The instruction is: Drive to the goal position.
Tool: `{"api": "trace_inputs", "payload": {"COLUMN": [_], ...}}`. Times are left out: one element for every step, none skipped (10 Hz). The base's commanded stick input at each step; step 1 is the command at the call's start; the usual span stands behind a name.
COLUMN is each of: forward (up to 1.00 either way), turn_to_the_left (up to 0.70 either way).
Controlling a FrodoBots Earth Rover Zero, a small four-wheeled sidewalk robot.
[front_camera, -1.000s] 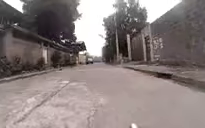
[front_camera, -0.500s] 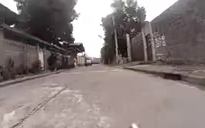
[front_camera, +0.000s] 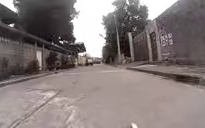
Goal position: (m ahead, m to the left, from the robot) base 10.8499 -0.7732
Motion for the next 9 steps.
{"api": "trace_inputs", "payload": {"forward": [1.0,1.0,1.0,1.0,1.0,1.0,1.0,1.0,1.0], "turn_to_the_left": [0.0,0.0,0.0,0.0,0.0,0.0,0.0,0.0,0.0]}}
